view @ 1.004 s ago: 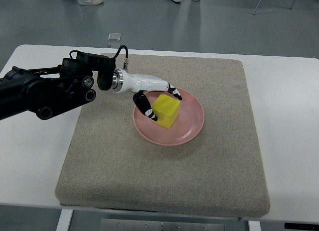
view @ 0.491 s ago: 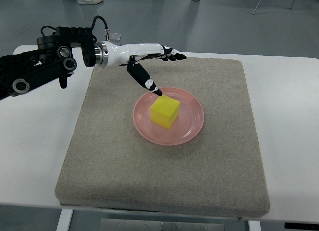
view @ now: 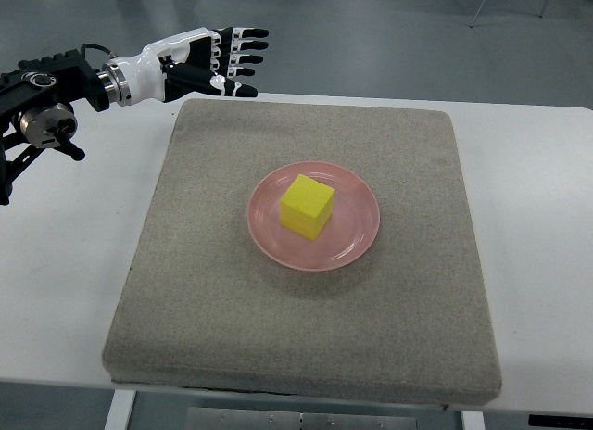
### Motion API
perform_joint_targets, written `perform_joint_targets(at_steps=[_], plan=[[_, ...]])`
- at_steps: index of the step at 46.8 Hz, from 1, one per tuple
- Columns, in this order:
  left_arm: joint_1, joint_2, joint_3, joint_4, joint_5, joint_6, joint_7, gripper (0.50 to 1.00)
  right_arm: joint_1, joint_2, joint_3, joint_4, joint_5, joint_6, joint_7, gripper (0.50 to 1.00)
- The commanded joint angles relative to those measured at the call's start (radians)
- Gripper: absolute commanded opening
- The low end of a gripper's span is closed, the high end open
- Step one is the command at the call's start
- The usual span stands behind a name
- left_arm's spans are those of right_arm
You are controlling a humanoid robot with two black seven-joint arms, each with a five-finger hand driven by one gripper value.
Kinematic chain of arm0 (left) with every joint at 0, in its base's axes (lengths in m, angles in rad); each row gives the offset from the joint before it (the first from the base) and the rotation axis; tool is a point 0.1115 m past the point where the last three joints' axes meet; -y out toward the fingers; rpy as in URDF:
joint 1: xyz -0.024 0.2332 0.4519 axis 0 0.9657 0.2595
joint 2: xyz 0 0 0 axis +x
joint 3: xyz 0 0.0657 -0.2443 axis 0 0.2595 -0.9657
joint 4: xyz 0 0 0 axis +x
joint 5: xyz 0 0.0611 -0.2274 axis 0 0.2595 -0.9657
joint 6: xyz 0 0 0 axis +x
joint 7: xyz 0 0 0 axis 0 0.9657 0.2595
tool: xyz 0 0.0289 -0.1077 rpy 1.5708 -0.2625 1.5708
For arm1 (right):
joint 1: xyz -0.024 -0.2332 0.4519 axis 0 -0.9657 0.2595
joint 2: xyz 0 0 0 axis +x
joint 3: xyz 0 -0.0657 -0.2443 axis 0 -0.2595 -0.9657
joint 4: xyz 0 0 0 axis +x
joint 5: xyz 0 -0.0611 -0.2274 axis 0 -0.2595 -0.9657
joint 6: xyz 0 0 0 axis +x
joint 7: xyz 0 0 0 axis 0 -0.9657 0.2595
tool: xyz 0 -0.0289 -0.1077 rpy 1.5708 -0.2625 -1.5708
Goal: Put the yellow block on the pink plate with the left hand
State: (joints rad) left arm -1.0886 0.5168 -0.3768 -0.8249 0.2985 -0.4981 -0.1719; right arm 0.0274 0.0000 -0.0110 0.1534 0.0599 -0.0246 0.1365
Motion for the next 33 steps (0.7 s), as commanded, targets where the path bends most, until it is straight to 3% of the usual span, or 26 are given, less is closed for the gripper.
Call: perform_joint_targets(at_steps=[1, 18, 33], plan=[[0.016, 0.000, -0.001, 0.027, -0.087, -0.005, 0.000, 0.996, 0.000, 0.000, -0.001, 0.000, 0.000, 0.000, 0.000, 0.924], [0.056, -0.015, 0.001, 0.142, -0.455, -0.037, 0.046, 0.996, 0.000, 0.000, 0.000, 0.000, 0.000, 0.000, 0.000, 0.924], [0.105, -0.023, -0.010, 0.141, -0.683, -0.030, 0.201, 0.996, 0.000, 0.000, 0.000, 0.002, 0.003, 0.006, 0.000, 0.924]])
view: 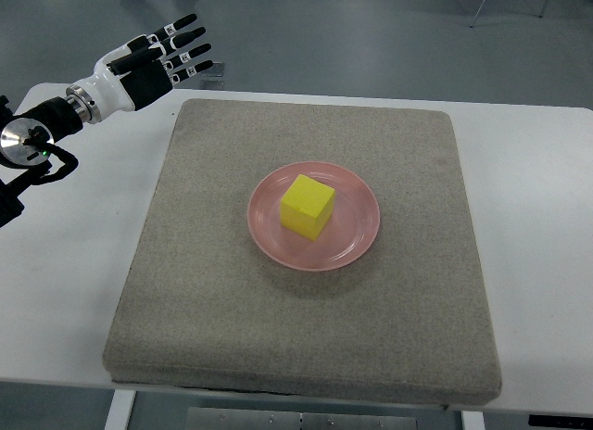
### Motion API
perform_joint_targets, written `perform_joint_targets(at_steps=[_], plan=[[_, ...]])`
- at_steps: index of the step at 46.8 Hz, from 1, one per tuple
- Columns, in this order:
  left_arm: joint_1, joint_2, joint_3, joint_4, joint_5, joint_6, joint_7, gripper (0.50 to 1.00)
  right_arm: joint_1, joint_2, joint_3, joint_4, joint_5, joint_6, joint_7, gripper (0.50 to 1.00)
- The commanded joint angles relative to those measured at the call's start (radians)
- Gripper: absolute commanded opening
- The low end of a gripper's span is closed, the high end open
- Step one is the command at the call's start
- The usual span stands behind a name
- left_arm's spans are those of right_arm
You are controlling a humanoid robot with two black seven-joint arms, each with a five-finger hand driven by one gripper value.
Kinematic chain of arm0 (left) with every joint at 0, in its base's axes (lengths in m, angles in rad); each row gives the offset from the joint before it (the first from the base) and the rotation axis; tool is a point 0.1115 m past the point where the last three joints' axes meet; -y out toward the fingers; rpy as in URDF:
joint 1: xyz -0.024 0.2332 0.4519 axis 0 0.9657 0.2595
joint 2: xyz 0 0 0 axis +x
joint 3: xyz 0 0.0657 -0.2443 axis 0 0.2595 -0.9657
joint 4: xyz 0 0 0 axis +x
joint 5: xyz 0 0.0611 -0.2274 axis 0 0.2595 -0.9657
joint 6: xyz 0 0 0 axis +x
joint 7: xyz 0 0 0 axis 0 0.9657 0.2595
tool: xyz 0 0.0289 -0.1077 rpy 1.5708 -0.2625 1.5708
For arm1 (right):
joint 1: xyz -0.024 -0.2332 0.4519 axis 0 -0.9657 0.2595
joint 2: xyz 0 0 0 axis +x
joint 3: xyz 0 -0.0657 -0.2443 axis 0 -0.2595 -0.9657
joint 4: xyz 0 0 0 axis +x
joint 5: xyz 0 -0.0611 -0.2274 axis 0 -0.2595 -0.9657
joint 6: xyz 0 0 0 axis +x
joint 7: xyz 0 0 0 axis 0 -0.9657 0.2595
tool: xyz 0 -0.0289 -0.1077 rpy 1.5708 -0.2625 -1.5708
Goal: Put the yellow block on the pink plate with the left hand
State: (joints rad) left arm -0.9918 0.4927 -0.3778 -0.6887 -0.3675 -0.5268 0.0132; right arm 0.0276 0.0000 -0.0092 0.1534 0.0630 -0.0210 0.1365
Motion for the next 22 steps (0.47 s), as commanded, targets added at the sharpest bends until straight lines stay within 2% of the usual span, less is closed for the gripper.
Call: perform_joint_targets(at_steps=[1, 9, 22], plan=[[0.008, 0.001, -0.015, 0.005, -0.022, -0.002, 0.027, 0.996, -0.001, 0.000, -0.002, 0.002, 0.000, 0.003, -0.001, 0.924], [0.039, 0.004, -0.076, 0.006, -0.064, 0.008, 0.125, 0.996, -0.005, 0.000, -0.002, 0.002, 0.000, 0.001, -0.002, 0.924], [0.065, 0.014, -0.104, 0.006, -0.065, 0.018, 0.142, 0.996, -0.006, 0.000, -0.002, 0.002, -0.002, 0.000, -0.002, 0.924]])
